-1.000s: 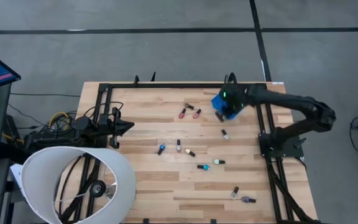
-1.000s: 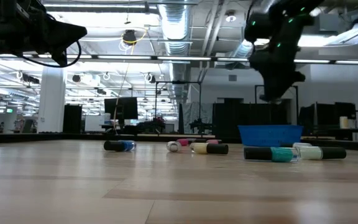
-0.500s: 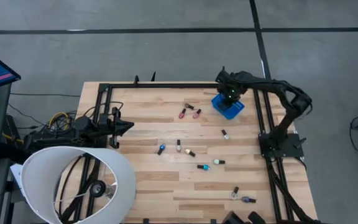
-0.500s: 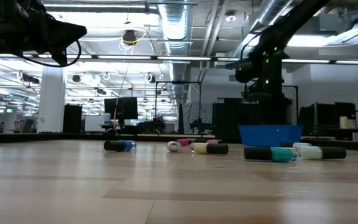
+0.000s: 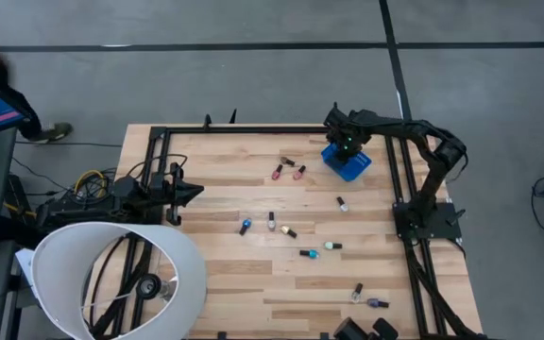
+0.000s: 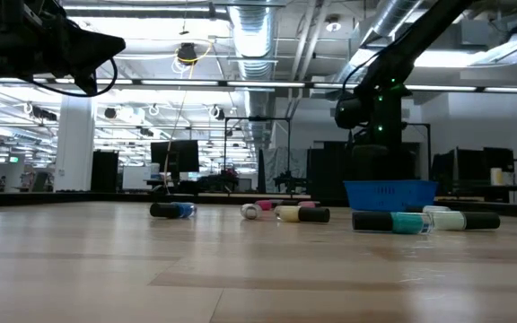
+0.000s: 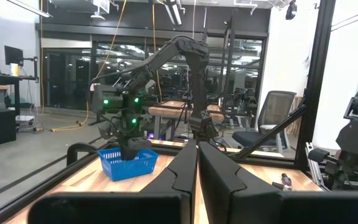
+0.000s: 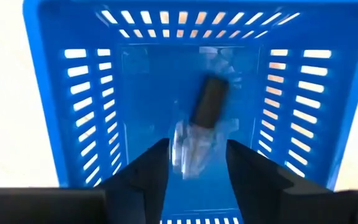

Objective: Pick & Place Nail Polish
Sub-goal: Put the top transparent nail polish bottle into the blue bin, then put the purple nail polish bottle into the blue bin

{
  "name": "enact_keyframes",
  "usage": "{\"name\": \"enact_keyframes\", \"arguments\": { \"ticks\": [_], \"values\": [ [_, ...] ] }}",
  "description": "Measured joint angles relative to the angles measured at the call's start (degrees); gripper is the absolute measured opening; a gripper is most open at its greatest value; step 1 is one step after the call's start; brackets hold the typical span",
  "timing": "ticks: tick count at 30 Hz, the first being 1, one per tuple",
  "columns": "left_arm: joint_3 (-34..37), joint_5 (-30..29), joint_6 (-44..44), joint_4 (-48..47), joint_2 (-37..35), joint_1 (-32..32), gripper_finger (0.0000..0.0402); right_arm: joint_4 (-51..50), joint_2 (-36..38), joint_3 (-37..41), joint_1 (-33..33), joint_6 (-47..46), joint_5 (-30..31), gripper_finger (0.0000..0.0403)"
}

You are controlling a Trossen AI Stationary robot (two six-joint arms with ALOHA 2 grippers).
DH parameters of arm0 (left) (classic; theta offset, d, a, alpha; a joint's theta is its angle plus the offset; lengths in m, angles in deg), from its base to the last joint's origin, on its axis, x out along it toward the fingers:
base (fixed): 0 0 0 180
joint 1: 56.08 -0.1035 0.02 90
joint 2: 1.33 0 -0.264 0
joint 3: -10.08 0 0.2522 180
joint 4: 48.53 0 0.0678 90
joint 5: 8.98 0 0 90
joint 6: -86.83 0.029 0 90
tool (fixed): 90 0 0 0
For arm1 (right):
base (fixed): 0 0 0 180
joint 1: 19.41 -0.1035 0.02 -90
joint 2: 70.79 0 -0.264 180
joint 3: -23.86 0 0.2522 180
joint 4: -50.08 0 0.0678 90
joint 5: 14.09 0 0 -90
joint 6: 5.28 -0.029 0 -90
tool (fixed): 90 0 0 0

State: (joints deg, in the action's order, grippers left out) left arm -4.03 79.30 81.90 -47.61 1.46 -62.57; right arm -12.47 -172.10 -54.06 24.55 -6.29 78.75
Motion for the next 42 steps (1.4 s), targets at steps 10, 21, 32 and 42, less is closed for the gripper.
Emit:
{"name": "enact_keyframes", "arguments": {
  "ticks": [10,21,32,42],
  "values": [
    [0.0,0.0,0.0,0.0,0.0,0.0,0.0011,-5.9,4.6,-4.3,-0.7,-1.4,-3.5,0.0209],
    [0.0,0.0,0.0,0.0,0.0,0.0,0.0011,-23.3,28.0,-6.8,-15.5,-22.6,-4.5,0.0209],
    [0.0,0.0,0.0,0.0,0.0,0.0,0.0011,-31.3,32.6,-6.7,-52.5,-61.5,-3.8,0.0215],
    [0.0,0.0,0.0,0.5,0.9,0.0,0.0011,-18.6,26.9,-6.6,-85.4,-79.4,-4.3,0.0215]
  ]
}}
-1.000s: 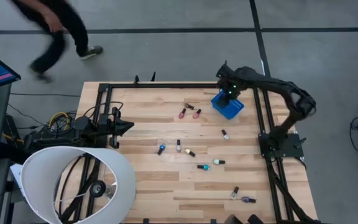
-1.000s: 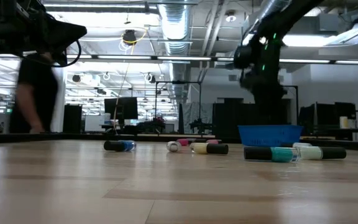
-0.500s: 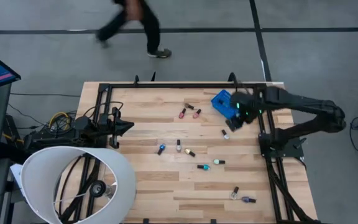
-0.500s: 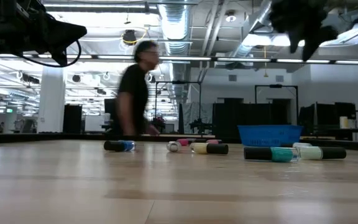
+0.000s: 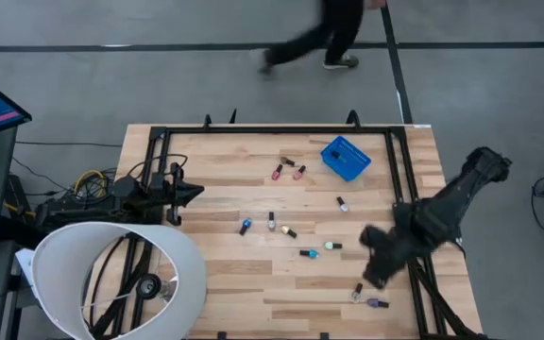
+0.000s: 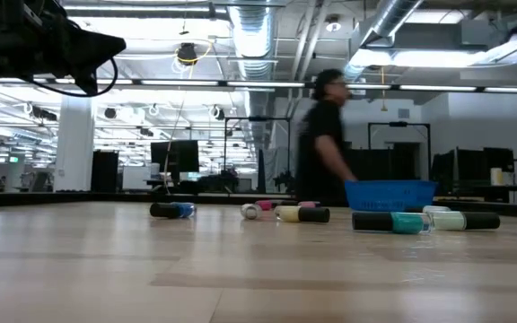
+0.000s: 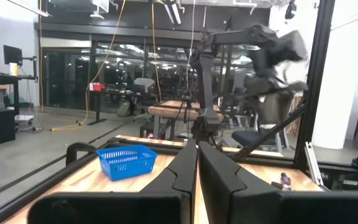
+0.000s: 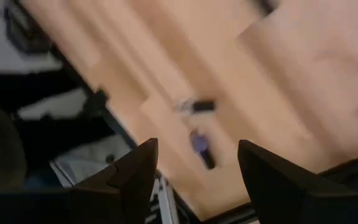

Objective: Pick & Place Nail Polish
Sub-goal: Put the purple nail polish bottle into the blue bin

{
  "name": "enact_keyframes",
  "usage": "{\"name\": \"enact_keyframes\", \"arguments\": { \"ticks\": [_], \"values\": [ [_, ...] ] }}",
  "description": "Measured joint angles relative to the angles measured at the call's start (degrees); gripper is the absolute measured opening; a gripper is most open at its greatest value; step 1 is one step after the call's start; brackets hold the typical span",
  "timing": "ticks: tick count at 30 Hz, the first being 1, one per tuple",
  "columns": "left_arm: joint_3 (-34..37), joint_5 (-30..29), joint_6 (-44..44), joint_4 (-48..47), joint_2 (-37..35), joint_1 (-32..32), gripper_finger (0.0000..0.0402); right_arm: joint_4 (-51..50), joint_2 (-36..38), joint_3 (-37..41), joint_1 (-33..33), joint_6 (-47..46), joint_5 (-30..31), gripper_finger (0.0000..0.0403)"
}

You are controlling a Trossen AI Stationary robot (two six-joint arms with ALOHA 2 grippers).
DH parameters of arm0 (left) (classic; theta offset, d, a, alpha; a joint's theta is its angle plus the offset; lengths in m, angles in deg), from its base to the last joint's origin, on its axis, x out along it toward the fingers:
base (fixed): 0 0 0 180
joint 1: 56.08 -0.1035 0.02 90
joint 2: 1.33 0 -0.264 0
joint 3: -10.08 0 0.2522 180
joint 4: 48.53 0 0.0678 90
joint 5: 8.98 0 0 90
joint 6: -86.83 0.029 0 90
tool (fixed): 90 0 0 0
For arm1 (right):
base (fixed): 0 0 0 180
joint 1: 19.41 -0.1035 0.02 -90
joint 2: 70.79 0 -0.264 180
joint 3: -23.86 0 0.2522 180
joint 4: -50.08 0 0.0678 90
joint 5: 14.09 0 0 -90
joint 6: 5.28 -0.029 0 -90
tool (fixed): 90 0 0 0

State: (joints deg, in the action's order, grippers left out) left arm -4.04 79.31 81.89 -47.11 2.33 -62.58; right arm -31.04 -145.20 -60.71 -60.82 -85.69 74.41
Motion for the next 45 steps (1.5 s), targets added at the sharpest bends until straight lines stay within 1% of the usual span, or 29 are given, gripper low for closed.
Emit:
{"name": "enact_keyframes", "arguments": {
  "ticks": [2,6,12,17,21,27,35,37,42,45],
  "values": [
    [0.0,0.0,0.0,-0.4,0.2,0.0,0.0011,3.3,-2.5,0.0,-3.9,-0.5,0.0,0.0215],
    [0.0,0.0,0.0,-0.3,0.7,0.0,0.0011,7.8,-9.1,0.0,-9.0,0.3,0.0,0.0214],
    [0.0,0.0,0.0,0.1,0.9,0.0,0.0011,13.3,-17.0,0.0,-13.0,3.1,-0.1,0.0214],
    [0.0,0.0,0.0,0.4,0.9,0.0,0.0011,13.6,-20.7,0.0,-14.7,7.2,-0.1,0.0214],
    [0.0,0.0,0.0,0.4,0.9,0.0,0.0011,14.8,-21.6,1.2,-14.9,10.0,-0.2,0.0214],
    [0.0,0.0,0.0,0.5,0.9,0.0,0.0011,17.6,-20.7,7.5,-14.8,11.9,-1.6,0.0214],
    [0.0,0.0,0.0,0.8,0.9,0.0,0.0011,28.4,-17.0,16.2,-15.2,11.9,-1.7,0.0214],
    [0.0,0.0,0.0,0.8,0.9,0.0,0.0011,30.5,-17.0,17.6,-15.5,11.9,-1.7,0.0214],
    [0.0,0.0,0.0,0.9,0.9,0.0,0.0011,32.0,-18.3,20.6,-16.0,11.9,-1.5,0.0214],
    [0.0,0.0,0.0,1.1,0.9,0.0,0.0011,35.6,-18.7,22.7,-16.0,11.9,-1.3,0.0214]
  ]
}}
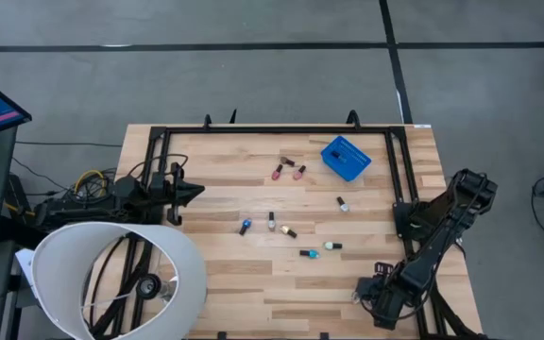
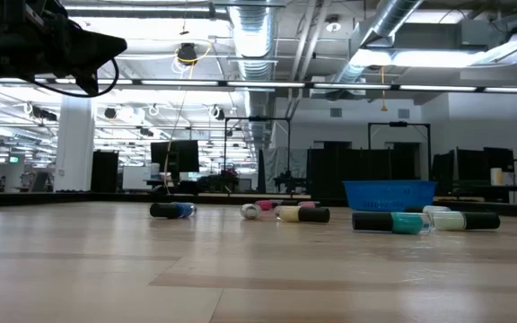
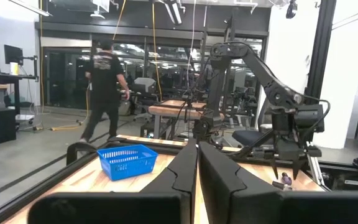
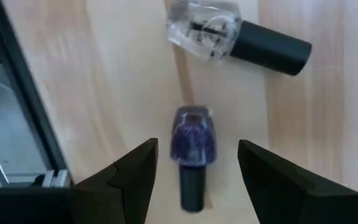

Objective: Pick & Place Nail Polish
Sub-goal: Put the purple nail polish bottle into the blue bin

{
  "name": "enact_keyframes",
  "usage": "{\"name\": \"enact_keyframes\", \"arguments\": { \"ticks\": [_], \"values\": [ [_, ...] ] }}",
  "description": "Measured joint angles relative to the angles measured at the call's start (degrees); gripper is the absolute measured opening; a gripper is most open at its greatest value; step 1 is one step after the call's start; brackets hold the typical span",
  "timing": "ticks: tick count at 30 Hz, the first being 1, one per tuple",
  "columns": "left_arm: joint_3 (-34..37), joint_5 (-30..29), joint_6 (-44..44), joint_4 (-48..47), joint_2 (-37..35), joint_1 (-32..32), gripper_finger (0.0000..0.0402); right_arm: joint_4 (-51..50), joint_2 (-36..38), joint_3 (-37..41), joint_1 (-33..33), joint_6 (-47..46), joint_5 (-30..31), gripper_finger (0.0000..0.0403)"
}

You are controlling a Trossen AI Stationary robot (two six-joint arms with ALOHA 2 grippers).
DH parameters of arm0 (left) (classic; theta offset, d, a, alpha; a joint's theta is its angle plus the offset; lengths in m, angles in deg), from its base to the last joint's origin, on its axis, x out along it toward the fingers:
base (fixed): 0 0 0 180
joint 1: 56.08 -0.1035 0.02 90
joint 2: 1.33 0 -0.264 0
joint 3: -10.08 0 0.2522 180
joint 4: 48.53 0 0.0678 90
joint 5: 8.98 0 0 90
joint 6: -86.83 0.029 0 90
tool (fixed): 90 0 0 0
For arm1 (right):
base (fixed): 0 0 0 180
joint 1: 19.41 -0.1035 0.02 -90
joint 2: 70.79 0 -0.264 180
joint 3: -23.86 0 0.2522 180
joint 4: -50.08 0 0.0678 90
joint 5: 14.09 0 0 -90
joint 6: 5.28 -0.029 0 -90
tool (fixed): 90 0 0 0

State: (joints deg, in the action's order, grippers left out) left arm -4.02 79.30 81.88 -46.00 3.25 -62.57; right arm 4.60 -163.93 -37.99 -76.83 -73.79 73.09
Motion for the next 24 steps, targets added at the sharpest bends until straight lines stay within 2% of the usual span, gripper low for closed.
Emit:
{"name": "enact_keyframes", "arguments": {
  "ticks": [4,14,24],
  "values": [
    [0.0,0.0,0.0,0.2,0.0,0.0,0.0011,4.3,0.2,2.3,0.0,-0.1,0.5,0.0214],
    [0.0,0.0,0.0,0.6,0.1,0.0,0.0011,5.2,0.3,4.3,-0.1,-0.5,3.5,0.0212],
    [0.0,0.0,0.0,0.7,0.1,0.0,0.0011,2.6,-1.1,4.1,0.4,1.0,2.9,0.0154]
  ]
}}
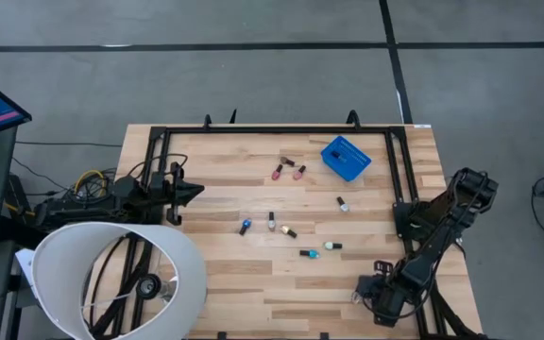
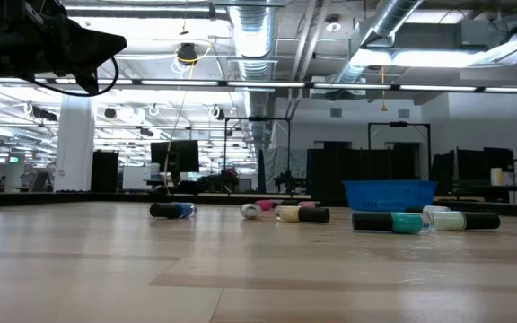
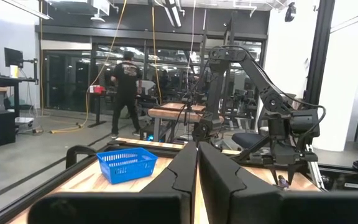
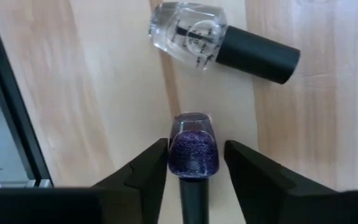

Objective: Pick & Place Nail Polish
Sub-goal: Put the purple nail polish bottle into the blue bin

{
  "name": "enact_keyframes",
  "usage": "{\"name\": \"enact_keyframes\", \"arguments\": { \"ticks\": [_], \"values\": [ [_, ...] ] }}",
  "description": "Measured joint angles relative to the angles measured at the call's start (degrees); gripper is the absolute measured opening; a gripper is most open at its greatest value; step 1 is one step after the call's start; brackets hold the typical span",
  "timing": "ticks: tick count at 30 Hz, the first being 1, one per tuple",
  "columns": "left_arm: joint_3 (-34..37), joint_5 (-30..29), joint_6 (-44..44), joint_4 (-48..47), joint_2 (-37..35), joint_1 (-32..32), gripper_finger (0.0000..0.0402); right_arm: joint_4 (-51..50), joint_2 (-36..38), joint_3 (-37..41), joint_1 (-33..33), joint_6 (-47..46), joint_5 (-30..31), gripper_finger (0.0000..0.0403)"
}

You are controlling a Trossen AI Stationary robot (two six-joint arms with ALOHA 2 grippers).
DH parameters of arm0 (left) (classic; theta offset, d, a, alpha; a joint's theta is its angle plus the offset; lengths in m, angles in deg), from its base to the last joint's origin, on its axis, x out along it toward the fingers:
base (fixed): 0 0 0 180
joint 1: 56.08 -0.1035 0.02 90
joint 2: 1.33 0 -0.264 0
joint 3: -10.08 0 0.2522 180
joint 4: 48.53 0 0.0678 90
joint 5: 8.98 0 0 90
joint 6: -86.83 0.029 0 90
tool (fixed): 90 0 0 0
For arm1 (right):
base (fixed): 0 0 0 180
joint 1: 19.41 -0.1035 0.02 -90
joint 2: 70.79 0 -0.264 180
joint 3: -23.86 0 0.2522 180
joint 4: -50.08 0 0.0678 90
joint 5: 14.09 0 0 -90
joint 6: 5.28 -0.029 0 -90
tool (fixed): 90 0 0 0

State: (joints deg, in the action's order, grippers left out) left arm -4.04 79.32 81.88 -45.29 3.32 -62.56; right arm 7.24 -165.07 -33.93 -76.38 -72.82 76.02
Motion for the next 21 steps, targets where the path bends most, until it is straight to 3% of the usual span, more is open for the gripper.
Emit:
{"name": "enact_keyframes", "arguments": {
  "ticks": [8,14,21],
  "values": [
    [0.0,0.0,0.0,0.3,0.0,0.0,0.0011,-1.5,0.0,0.0,3.2,0.5,-2.0,0.0103],
    [0.0,0.0,0.0,0.3,0.0,0.0,0.0011,-1.8,0.1,0.0,4.9,-0.3,-1.9,0.0109],
    [0.0,0.0,0.0,0.4,0.0,0.0,0.0011,-5.5,2.9,0.5,6.3,-4.1,6.0,0.0109]
  ]
}}
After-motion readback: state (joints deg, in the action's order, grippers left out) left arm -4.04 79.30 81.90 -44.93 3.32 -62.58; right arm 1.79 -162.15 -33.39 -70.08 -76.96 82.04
